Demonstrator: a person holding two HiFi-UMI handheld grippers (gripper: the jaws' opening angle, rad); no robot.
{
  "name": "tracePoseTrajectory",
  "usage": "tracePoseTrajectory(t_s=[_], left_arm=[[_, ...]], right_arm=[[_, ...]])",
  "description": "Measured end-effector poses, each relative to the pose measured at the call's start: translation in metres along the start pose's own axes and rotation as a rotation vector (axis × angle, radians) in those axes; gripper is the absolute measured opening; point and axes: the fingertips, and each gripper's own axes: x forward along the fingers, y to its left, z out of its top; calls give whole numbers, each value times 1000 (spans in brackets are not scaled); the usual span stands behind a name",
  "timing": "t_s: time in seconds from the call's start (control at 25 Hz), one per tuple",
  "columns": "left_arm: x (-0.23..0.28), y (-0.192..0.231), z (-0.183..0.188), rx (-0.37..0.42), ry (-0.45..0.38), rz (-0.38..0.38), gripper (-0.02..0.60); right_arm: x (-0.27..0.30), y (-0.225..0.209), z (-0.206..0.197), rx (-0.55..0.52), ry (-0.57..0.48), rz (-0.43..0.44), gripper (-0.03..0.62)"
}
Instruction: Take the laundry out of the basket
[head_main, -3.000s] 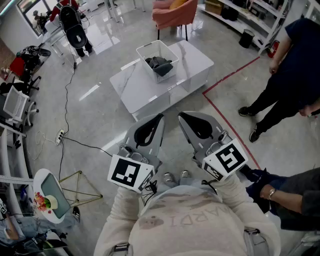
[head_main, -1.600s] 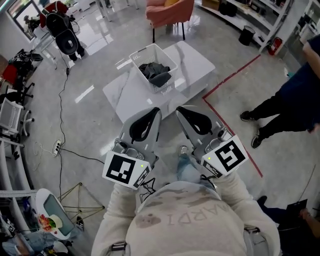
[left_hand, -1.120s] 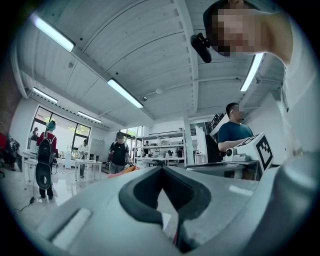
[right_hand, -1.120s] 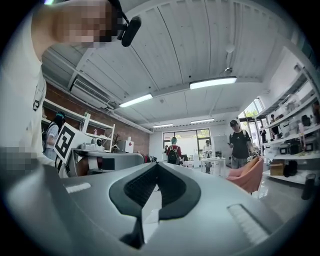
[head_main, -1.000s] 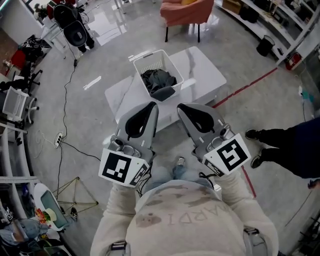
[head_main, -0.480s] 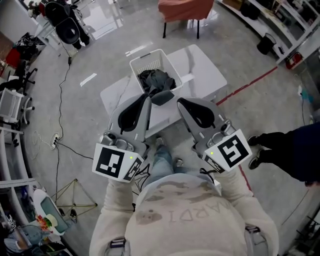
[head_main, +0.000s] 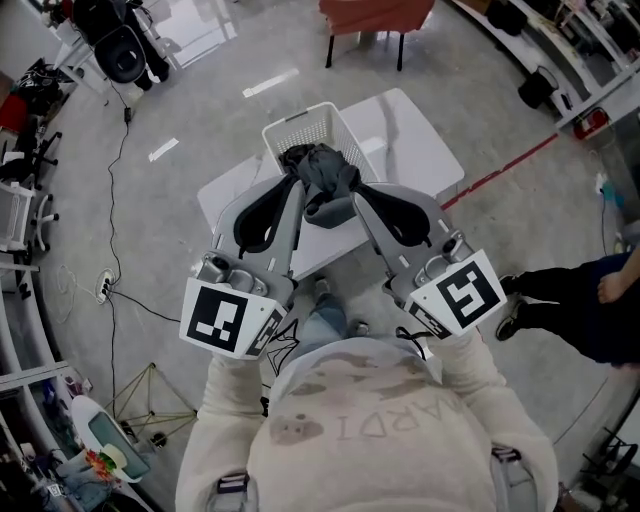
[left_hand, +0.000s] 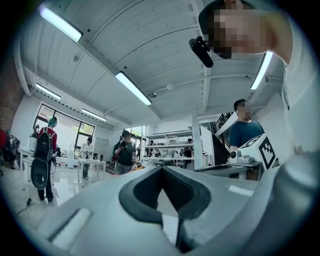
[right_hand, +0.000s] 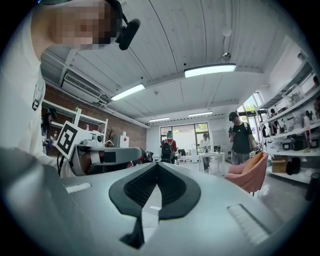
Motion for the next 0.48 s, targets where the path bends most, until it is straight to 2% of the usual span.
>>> tracePoseTrajectory(t_s=[0.48], left_arm=[[31, 89, -7, -30, -14, -26, 0]], right_arm=[[91, -28, 0, -8, 41, -22, 28]])
